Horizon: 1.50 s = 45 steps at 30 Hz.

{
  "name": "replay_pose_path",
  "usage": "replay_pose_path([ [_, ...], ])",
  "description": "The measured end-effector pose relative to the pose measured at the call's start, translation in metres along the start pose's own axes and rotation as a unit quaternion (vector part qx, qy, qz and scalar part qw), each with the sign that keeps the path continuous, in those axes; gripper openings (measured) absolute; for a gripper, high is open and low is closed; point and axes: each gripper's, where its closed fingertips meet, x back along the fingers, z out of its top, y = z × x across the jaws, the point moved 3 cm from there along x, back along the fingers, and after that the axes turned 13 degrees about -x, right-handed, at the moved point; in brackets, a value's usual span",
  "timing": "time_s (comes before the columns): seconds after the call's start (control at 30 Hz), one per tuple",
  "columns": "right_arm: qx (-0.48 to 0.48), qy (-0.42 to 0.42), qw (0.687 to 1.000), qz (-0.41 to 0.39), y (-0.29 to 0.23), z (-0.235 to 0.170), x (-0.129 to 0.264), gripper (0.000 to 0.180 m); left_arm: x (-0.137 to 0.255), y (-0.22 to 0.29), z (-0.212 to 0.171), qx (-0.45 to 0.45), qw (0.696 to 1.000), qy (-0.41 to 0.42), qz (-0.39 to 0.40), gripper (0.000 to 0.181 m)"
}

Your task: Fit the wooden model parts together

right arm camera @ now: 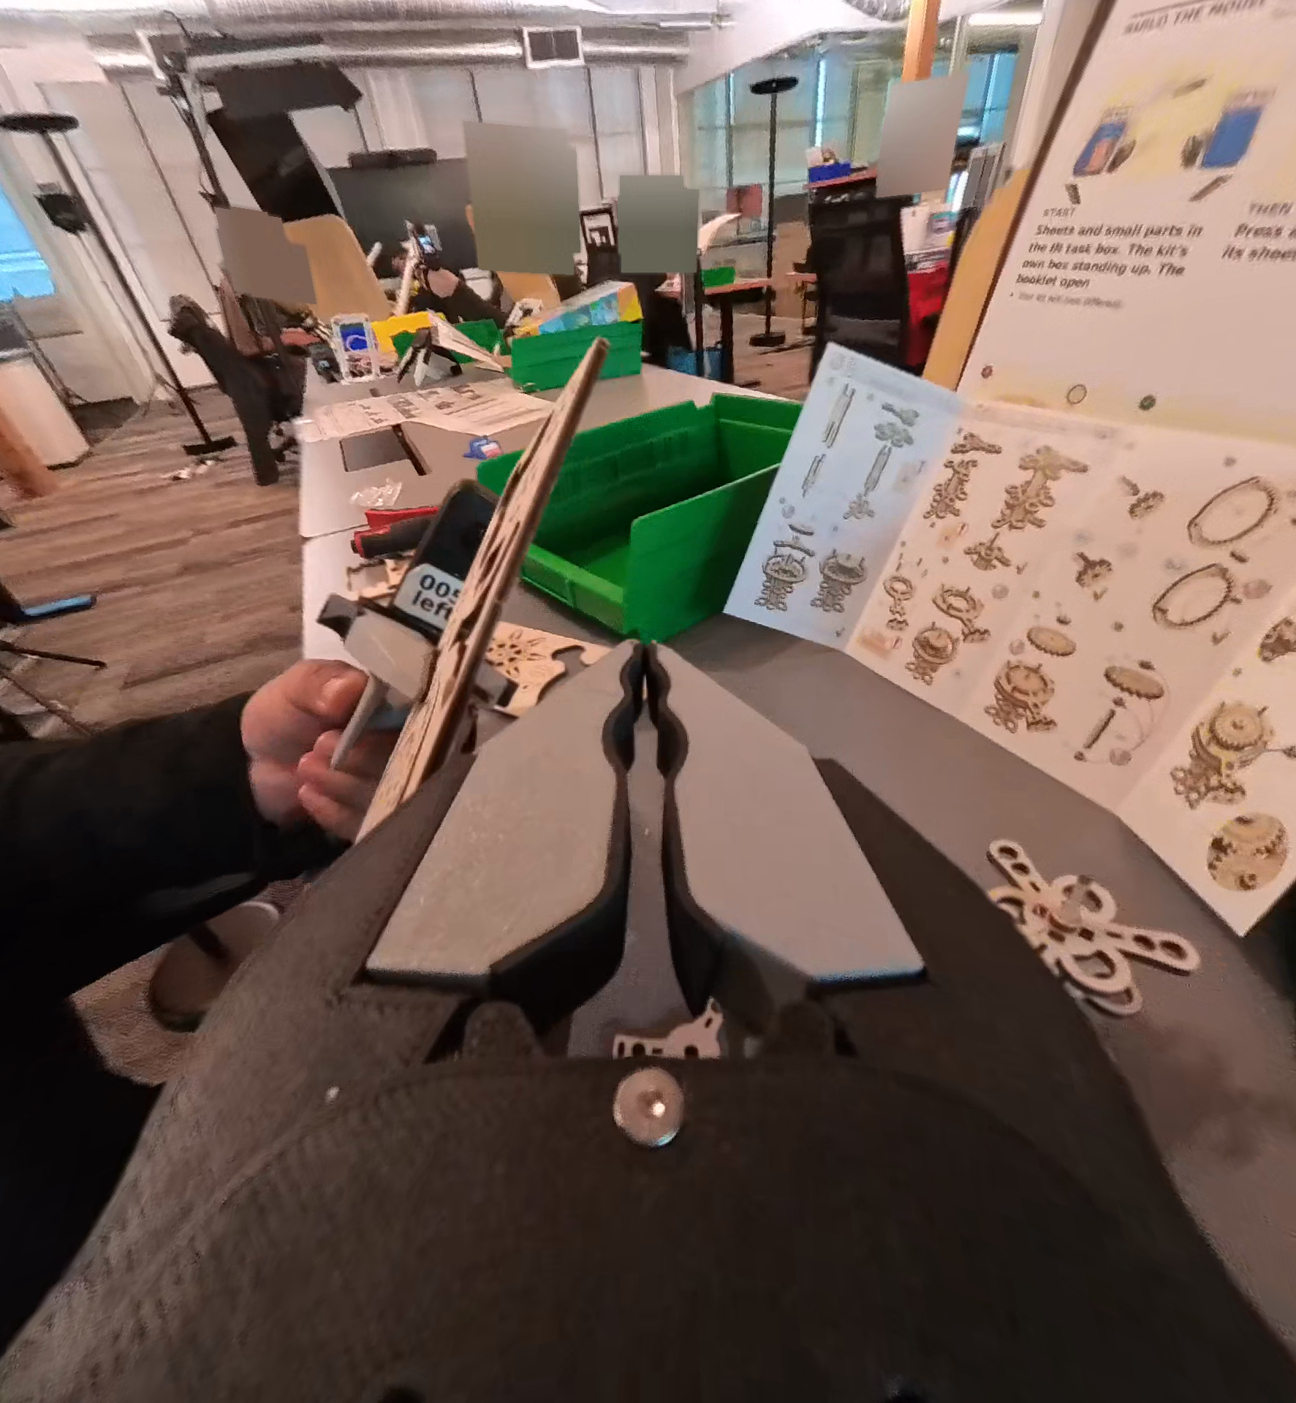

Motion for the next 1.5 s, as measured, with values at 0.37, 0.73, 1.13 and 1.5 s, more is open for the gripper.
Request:
replay_pose_path([
  [0.37,-0.055,-0.121,0.990,0.038,0.006,-0.041,0.012,0.030,0.032,-0.018,0.005,-0.086,0.984,-0.070,0.140,0.000],
  [0.73,-0.053,-0.135,0.987,0.066,-0.005,-0.060,-0.008,0.011,0.017,-0.014,-0.015,-0.215,0.943,-0.167,0.189,0.000],
  [1.13,0.049,-0.174,0.983,0.038,0.001,-0.075,-0.005,0.008,0.020,-0.021,-0.021,-0.231,0.926,-0.209,0.214,0.000],
  [1.5,0.001,-0.183,0.981,0.059,0.002,-0.089,-0.007,0.008,0.020,-0.026,-0.028,-0.200,0.927,-0.244,0.205,0.000],
])
